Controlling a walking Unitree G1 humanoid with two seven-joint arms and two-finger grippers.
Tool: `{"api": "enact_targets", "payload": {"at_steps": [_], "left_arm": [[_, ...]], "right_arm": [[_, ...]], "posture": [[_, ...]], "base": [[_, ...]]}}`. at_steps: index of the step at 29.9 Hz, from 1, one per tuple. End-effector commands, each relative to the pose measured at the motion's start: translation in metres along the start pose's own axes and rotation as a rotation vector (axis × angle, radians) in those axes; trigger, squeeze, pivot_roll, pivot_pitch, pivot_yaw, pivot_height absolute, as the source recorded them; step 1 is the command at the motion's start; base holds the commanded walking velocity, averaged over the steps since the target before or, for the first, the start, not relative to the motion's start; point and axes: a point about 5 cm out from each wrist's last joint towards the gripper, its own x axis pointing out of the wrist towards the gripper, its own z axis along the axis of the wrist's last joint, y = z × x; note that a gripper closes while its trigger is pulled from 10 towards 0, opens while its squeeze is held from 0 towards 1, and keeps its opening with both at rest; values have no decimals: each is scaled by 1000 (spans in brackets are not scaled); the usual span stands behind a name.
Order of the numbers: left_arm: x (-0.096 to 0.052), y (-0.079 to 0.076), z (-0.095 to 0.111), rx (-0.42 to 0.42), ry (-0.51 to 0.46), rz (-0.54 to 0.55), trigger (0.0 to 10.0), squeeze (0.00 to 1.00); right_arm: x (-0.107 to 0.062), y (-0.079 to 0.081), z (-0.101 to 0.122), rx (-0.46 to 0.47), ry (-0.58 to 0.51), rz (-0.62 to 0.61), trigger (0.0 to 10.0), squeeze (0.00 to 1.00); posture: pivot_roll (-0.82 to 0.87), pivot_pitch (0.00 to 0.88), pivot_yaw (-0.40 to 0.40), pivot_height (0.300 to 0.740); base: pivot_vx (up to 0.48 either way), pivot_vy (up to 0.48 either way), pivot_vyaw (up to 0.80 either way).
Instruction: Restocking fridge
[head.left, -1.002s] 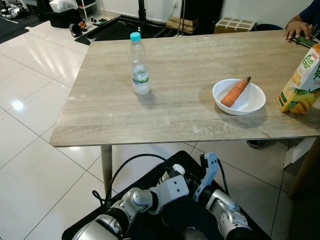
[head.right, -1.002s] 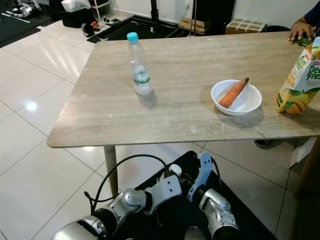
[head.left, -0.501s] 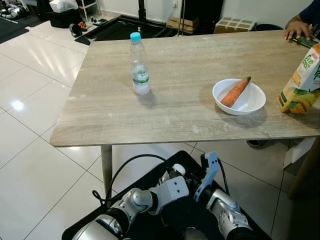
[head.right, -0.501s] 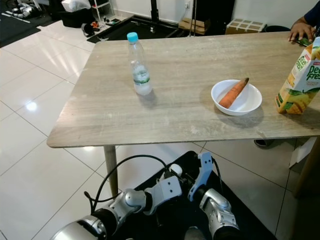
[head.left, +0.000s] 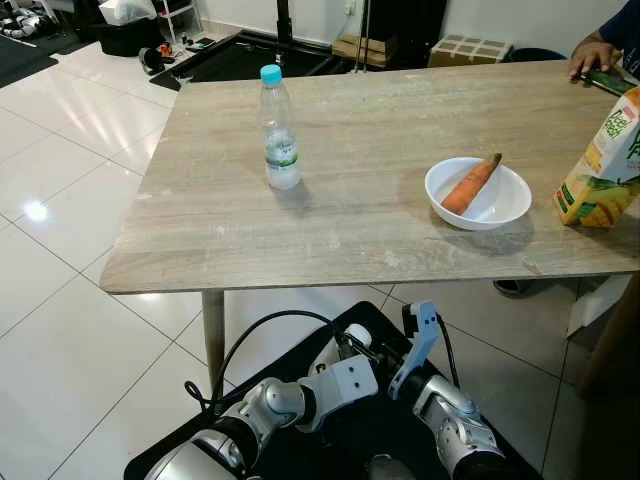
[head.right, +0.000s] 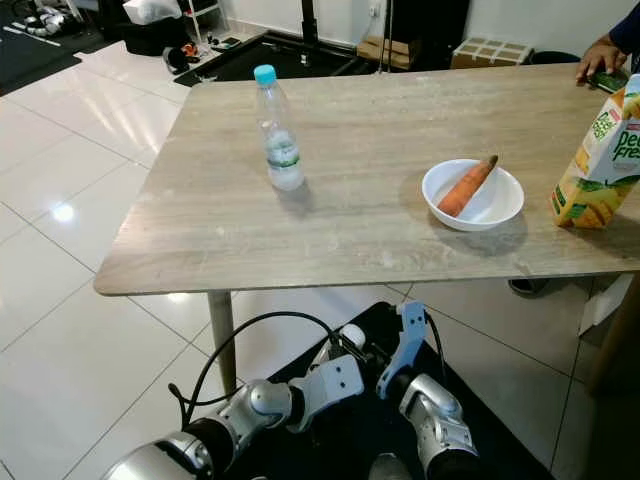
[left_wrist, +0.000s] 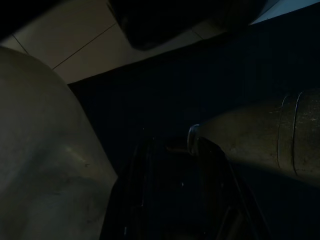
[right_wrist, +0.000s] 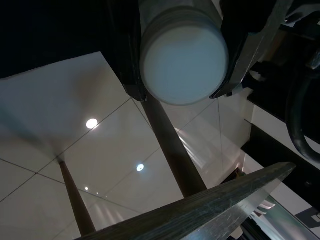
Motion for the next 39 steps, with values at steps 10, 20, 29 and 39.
{"api": "enact_targets", "payload": {"at_steps": [10,20,29,39], "left_arm": [[-5,5,-7,7,37,22,10000,1000],[-6,7,-7,15,37,39,10000,1000],[-9,6,-13,29,55,53,10000,0],[-36,-19,-70,-325,93,165,10000,0]], "right_arm": [[-3,1,-6,17,13,0,10000,0],[-3,1,-6,16,13,0,10000,0],[-7,-4,-9,0,29,-40,10000,0],[-49,-58,-18,-189,170,-632,10000,0]], "posture": [[-223,117,81,725],[-224,118,80,725],[-232,123,80,725],[-225,116,73,725]], "base": [[0,0,0],[0,0,0],[0,0,0],[0,0,0]]}}
